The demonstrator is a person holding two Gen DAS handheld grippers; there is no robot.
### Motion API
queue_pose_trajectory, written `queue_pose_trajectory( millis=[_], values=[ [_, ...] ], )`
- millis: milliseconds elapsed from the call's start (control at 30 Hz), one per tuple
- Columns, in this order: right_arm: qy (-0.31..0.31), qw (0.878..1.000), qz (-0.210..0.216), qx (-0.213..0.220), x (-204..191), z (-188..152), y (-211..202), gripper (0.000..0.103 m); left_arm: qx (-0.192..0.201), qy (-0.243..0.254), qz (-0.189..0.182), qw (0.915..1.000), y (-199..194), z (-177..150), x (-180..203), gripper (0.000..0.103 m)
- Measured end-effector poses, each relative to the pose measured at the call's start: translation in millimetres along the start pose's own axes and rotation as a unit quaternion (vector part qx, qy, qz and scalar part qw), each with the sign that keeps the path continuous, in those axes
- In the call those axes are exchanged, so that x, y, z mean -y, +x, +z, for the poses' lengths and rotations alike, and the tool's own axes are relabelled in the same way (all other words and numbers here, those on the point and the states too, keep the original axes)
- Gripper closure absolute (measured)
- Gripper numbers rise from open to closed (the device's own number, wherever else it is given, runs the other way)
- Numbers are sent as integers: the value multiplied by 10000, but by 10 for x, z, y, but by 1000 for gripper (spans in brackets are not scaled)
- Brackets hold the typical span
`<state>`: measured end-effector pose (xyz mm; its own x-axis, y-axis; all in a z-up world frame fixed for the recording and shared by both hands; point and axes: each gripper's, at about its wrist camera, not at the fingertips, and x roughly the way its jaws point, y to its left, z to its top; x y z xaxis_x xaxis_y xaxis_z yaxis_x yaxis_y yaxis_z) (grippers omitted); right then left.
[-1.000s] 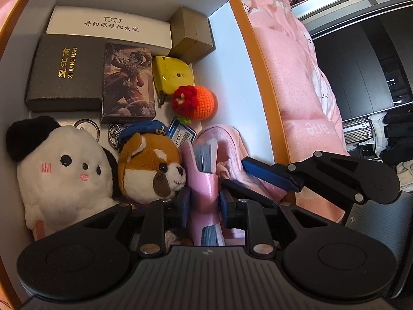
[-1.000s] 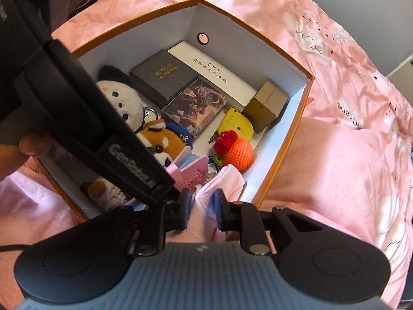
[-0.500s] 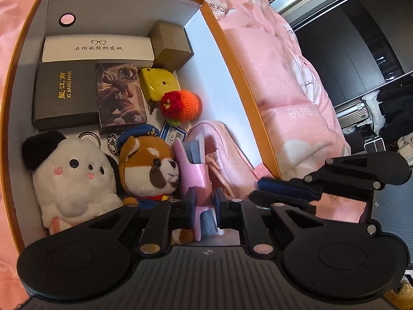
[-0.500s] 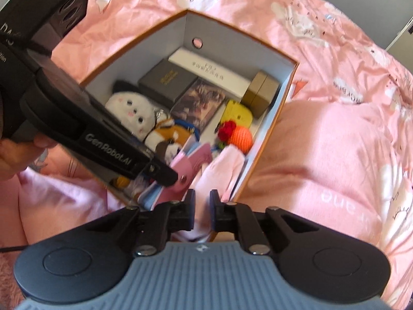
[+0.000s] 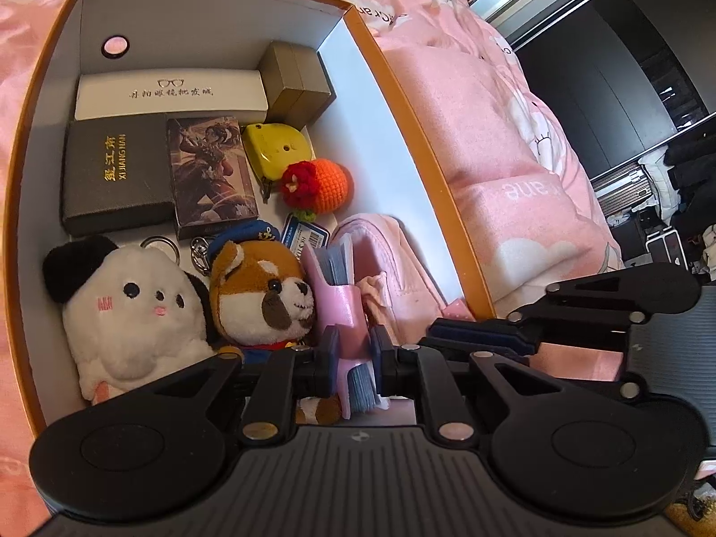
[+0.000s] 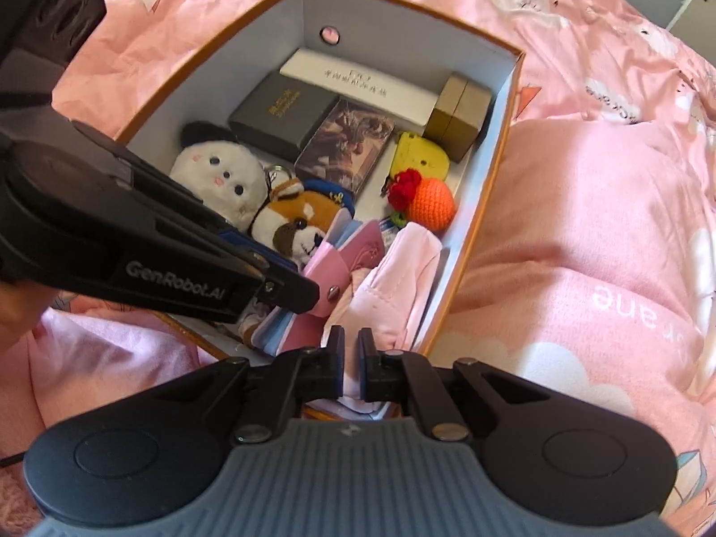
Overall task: Organize objects
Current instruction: 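Open both grippers and withdraw them from the orange box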
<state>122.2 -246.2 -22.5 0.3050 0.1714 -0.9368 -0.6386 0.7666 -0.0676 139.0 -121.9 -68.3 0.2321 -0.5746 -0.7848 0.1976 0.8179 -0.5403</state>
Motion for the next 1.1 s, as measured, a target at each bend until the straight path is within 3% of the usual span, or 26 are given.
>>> queue_pose_trajectory(
  millis=[233,300,333,400,700,900,967,1033,1100],
  values=[
    [427,9965,-35,713,-57,-37,-328,94,499,205,194,9984,-324,-66,62,87],
    [604,9930,-89,1007,-73,-47,-438,91,774,278,359,9960,-488,-100,98,87],
    [703,9905,-104,1180,-89,-48,-501,83,922,321,456,9942,-572,-121,118,87],
    [865,9845,-113,1522,-130,-53,-618,76,1241,422,646,9893,-739,-162,180,87],
    [1452,9452,306,2909,-435,-91,-1055,66,2382,800,1586,9548,-1521,-513,376,86],
    [1550,9186,649,3578,-732,-203,-1250,53,2805,1123,2114,9295,-1937,-789,432,70],
    [1625,9110,760,3714,-833,-264,-1285,43,2923,1147,2167,9244,-2048,-883,409,54],
    [1580,9090,743,3785,-942,-294,-1285,41,3074,1135,2213,9185,-2135,-982,370,38],
    [1546,9098,519,3816,-1044,-334,-1285,31,3227,1103,2339,9105,-2167,-1058,319,28]
  ],
)
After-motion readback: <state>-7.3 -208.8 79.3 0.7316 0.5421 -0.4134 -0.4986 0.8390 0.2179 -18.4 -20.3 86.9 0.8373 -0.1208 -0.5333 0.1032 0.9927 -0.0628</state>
